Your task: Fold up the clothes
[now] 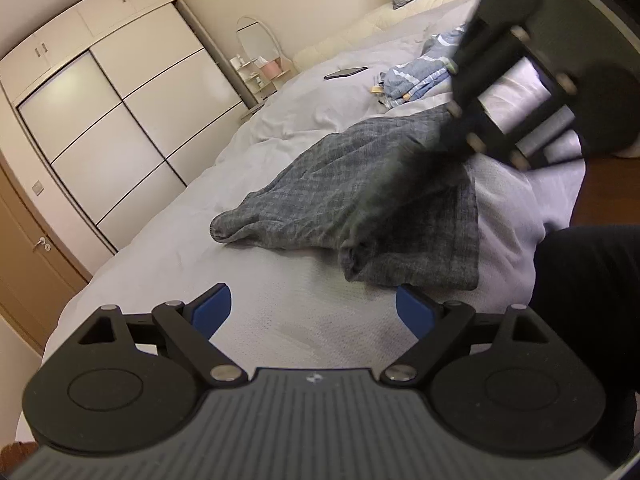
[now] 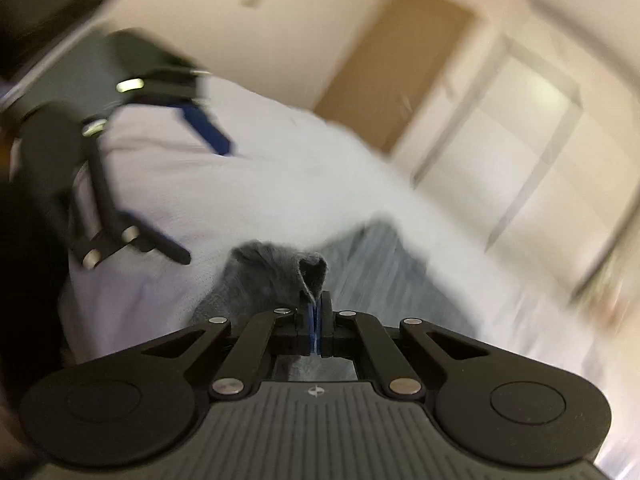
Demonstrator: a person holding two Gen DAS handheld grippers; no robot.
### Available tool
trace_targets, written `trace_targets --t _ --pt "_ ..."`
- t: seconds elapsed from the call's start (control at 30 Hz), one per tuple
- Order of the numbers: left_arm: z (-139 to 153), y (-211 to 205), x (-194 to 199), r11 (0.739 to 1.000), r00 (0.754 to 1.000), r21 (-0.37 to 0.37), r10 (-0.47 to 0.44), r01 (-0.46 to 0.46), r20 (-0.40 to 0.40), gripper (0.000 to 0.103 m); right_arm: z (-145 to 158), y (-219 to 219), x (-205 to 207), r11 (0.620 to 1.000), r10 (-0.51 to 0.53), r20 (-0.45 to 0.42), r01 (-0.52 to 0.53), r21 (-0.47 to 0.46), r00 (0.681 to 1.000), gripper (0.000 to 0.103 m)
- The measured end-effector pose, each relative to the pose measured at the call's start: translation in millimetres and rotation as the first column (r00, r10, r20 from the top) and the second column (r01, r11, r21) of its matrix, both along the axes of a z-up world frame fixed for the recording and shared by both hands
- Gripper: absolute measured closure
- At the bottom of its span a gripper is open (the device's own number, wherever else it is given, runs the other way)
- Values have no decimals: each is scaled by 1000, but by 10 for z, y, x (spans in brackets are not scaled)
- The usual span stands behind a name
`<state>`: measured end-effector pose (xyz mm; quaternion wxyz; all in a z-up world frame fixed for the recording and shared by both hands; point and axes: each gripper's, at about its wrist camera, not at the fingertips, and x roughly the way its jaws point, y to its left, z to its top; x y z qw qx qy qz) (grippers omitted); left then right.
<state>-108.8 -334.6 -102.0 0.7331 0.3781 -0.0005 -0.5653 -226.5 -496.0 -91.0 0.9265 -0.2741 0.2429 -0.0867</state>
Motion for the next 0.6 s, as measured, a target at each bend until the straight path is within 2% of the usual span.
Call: trace_targets --t 0.03,0.1,0.2,0.27,0.4,0.47,0.53,0.6 --pt "-6 -2 -8 1000 1000 7 -15 15 14 15 -13 92 -43 996 31 -5 -31 -81 1000 103" --pt "-22 -9 -42 997 995 34 -70 68 68 15 -230 230 -84 980 79 -75 -91 -175 994 103" --pt "-70 -18 -93 979 962 99 -195 179 192 15 -524 327 -99 966 92 -134 -121 -227 987 103" --pt "-149 -41 -116 953 913 166 -293 254 284 16 -585 326 -75 971 79 -134 -107 -213 988 103" --pt "-387 -97 -175 871 766 316 -484 375 423 16 -655 327 -39 969 86 -148 -118 -217 985 103" --pt "-492 -147 -205 839 707 361 -540 408 457 17 -663 336 -46 966 96 -156 -130 -225 983 102" --pt "-582 -212 -233 815 663 391 -577 427 478 18 -635 337 -75 967 102 -156 -134 -216 982 101" --pt "-649 -274 -250 800 637 408 -598 440 487 18 -605 323 -111 971 103 -155 -133 -197 983 100"
